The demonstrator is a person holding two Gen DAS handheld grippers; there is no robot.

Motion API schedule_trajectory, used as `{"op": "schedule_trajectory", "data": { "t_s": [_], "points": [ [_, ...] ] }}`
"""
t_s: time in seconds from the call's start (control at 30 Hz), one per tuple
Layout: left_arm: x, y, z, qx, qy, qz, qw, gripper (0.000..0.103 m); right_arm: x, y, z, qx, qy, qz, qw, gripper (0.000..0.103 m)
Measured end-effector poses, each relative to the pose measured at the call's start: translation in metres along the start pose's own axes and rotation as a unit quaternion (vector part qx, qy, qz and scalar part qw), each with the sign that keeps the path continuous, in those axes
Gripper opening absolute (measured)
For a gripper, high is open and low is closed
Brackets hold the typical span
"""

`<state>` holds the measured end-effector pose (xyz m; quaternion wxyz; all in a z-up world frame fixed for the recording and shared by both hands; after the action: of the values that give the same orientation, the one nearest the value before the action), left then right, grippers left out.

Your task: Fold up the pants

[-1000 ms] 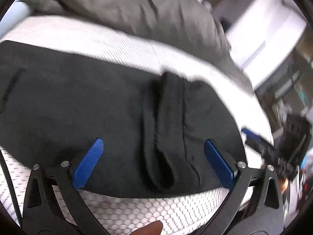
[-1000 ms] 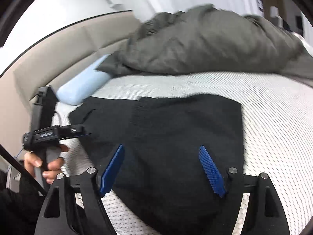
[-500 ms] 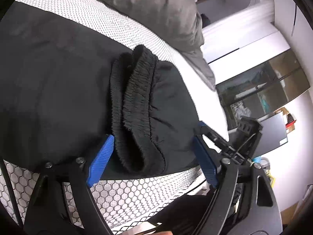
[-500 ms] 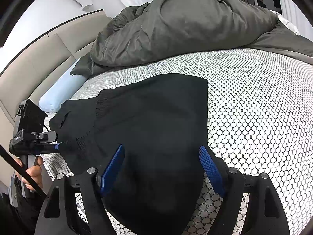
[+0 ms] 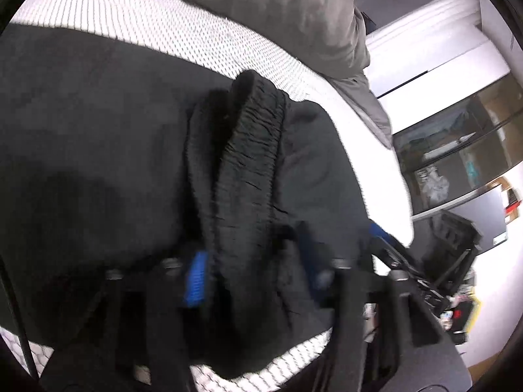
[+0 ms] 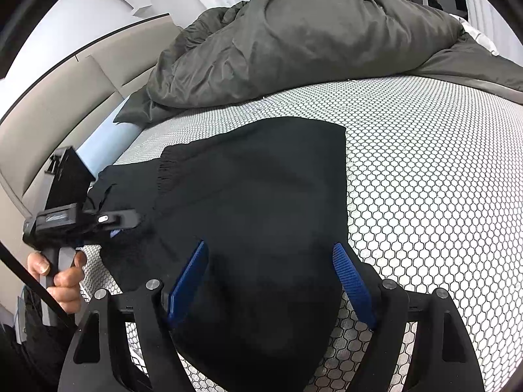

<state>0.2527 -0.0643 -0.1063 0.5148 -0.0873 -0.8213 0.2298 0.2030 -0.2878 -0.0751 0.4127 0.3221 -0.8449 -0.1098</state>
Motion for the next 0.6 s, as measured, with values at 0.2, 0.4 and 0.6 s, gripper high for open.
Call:
{"op": "schedule_trajectory", "data": {
  "t_s": [0.2,0.4,0.6],
  "points": [
    [0.02,0.001,-0.012,0.0,-0.067,-0.014,0.9977,0.01,0.001,-0.004,0.001,-0.005,-0.001,0.0,1.0,0.08],
    [0.05,0.018,-0.036,0.03,-0.127,-0.024,0.9911,0.009,-0.005,0.002,-0.002,-0.003,0.001,-0.002,1.0,0.08],
    [0.066,0.082,-0.052,0.077,-0.139,-0.069,0.9849,0.009,-0.018,0.014,-0.004,0.009,0.012,-0.009,1.0,0.08]
  ]
}}
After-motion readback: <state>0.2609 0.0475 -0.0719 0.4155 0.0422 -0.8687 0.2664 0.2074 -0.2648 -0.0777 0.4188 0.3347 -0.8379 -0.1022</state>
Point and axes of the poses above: each gripper's, at about its wrist camera, not at the fingertips, and x roughly against the way its jaws point, y to its left, z to its underside, the point moved 10 cm from there along -x, roughly the way its jaws point, and after that the axes turned 13 degrees about -z, right-handed, at the moved point
